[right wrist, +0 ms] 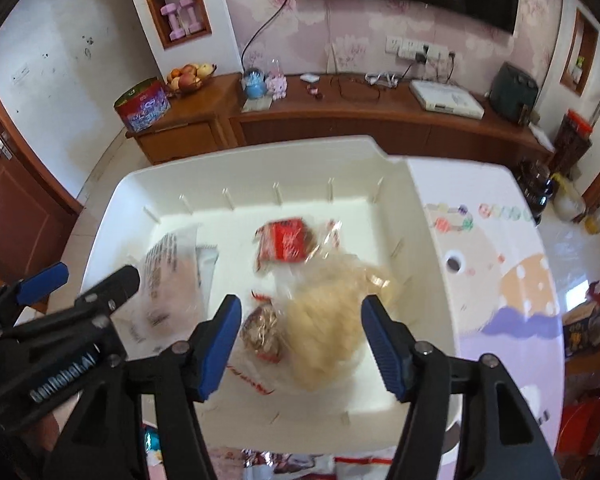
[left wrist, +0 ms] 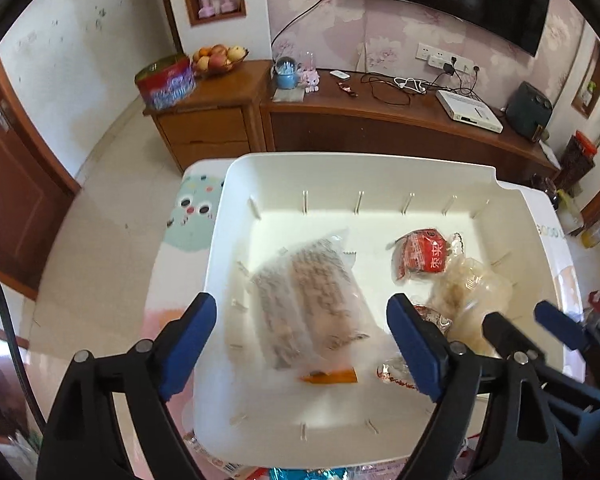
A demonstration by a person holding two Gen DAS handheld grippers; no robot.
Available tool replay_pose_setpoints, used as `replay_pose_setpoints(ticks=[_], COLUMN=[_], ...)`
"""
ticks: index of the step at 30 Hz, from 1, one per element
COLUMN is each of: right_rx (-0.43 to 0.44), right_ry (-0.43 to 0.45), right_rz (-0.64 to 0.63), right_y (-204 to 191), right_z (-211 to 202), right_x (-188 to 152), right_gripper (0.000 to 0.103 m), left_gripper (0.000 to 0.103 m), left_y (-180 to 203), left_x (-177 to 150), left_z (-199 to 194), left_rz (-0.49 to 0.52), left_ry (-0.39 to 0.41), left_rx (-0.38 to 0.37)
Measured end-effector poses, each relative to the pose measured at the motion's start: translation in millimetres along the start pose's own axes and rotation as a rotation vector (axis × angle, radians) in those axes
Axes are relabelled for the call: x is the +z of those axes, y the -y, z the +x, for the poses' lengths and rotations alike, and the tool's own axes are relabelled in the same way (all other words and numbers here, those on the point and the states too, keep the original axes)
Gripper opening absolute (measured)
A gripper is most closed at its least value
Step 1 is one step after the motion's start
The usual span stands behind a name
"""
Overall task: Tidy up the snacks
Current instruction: 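Lower both bags into the white tray and open both tools, then withdraw both tools from the tray toward the remaining snack pile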
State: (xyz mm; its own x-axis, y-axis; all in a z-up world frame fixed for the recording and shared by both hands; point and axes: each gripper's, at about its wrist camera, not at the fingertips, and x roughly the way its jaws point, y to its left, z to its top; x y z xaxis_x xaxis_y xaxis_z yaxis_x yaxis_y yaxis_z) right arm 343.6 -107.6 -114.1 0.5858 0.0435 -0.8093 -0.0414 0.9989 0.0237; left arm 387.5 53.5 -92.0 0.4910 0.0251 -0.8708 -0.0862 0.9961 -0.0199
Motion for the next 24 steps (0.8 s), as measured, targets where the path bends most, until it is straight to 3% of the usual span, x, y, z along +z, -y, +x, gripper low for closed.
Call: replay_pose_setpoints(ticks=[10,24], right_rx=[-0.006,-0.049], right_ry=[0.056,0.196], right_rz=[-0.029,-0.057], right_y=[-12.2,-13.4], right_z=[-36.4,-121.3], right_x=[-18.4,-56.8], right_gripper=[0.065,0.065], left_gripper=[0.087,0.087], left_y=[1.5,8.9], left_x=[-13.7,-53.6], left_z=[-34.5,-128.3], left_rz=[0.008,0.024], left_ry=[0.064,0.209], left_rx=[-0.027,-0.106])
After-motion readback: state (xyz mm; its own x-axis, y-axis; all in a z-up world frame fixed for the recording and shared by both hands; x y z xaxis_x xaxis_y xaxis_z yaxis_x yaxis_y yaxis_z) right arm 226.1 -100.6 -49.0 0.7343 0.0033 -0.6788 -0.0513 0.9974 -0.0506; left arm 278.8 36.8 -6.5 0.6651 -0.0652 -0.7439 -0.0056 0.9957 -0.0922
